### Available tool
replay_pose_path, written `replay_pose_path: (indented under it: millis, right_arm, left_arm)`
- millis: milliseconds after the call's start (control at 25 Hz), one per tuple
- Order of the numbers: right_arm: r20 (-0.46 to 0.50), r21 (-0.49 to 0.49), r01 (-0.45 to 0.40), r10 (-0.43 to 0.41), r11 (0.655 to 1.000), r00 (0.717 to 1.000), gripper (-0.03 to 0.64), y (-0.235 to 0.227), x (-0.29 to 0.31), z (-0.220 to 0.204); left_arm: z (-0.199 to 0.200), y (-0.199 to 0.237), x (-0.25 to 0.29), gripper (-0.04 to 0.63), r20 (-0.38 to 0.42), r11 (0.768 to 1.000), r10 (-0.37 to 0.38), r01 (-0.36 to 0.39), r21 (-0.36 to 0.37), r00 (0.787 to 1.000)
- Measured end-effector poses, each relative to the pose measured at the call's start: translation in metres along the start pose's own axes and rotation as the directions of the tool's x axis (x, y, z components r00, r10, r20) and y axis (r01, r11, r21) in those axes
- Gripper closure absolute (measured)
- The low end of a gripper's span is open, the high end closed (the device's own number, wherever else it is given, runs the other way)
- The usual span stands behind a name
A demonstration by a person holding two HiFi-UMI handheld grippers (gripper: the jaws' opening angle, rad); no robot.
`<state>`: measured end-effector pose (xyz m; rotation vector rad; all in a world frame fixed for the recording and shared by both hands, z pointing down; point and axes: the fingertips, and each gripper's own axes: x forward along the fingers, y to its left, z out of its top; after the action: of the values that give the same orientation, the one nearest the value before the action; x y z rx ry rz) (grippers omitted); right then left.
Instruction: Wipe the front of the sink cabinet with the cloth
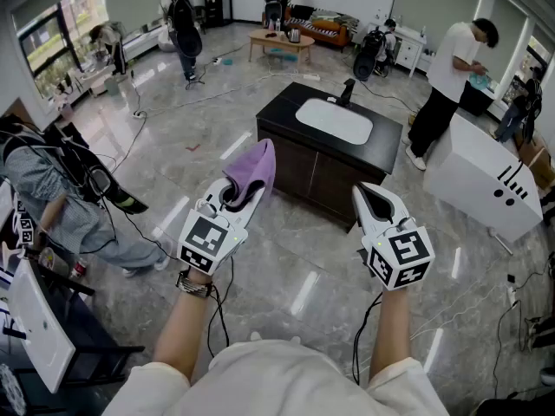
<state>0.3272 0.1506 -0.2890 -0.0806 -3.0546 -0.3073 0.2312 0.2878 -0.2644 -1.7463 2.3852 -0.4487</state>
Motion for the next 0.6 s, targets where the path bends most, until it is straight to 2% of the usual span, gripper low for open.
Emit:
replay_pose_path:
  millis: [200,600]
  right_arm:
    - [0.005,0.001,0.024,-0.024,1.0,1.0,0.612,-0.012,0.001,-0.01]
    - [0.009,0.007,-0.024,0.024,1.0,1.0,0.612,-0.029,-0.012,-0.022]
  left_arm:
    - [-0.006,-0.009,0.012,0.546,-0.006,1.0,-0.016,0.016,-0.007,1.0]
    - [-0.007,-0.029,0.029,0.546,-0.022,0.999,-0.022,0.021,-0.03,1.0]
